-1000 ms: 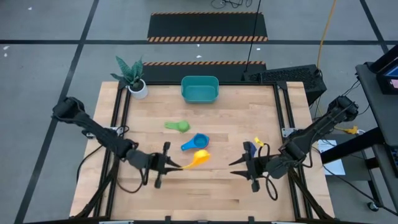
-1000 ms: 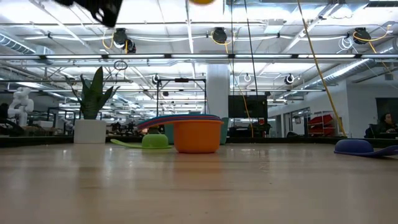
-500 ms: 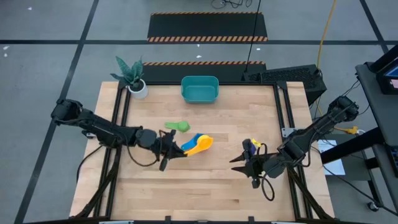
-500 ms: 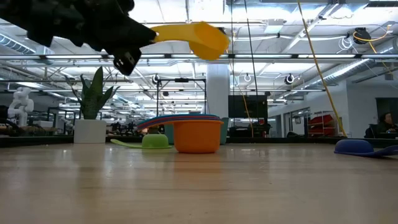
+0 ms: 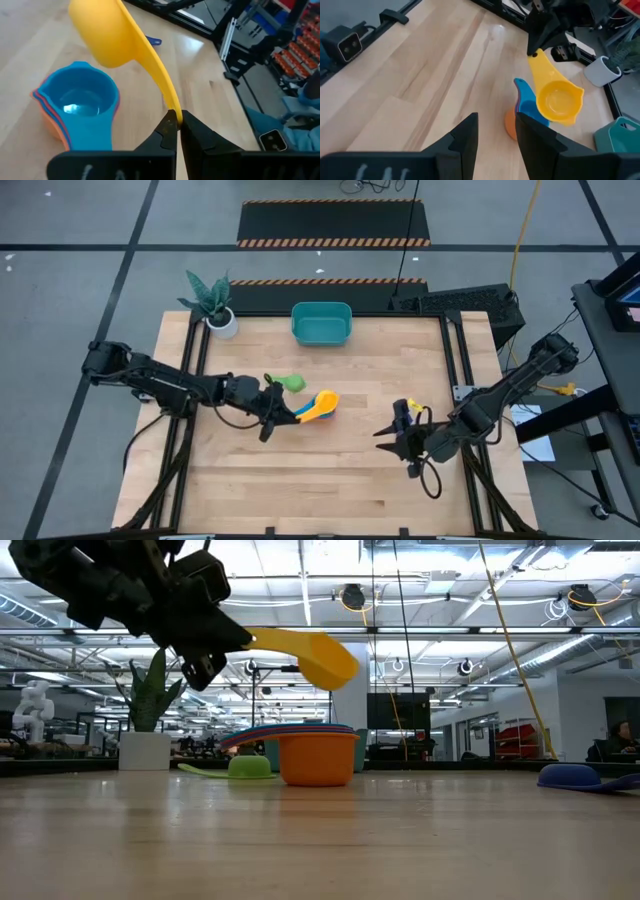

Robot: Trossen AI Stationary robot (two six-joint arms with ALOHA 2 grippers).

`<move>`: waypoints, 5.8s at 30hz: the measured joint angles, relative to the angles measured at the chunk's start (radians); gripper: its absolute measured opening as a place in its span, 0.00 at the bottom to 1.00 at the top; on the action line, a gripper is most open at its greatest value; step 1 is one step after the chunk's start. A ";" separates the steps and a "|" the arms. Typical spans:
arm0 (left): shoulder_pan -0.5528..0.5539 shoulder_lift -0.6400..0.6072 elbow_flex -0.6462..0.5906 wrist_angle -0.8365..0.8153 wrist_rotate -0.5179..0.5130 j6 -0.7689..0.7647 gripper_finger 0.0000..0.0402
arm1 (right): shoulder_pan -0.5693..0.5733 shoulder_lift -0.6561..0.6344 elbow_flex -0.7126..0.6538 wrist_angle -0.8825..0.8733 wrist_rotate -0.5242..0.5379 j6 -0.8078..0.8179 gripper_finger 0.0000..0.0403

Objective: Nest measuring cups in basket
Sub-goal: Stack the yellow measuring cup on top of the light blue measuring cup

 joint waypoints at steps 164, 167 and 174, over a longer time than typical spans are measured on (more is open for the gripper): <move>-0.316 0.298 0.243 -0.202 -0.873 0.000 0.99 | -0.022 -0.006 0.000 0.004 -0.002 0.018 0.31; -0.316 0.302 0.243 -0.199 -0.862 0.004 0.99 | -0.038 -0.006 -0.010 0.020 -0.002 0.018 0.31; -0.306 0.307 0.243 -0.224 -0.880 0.035 0.99 | -0.071 -0.005 -0.053 0.035 -0.006 0.017 0.31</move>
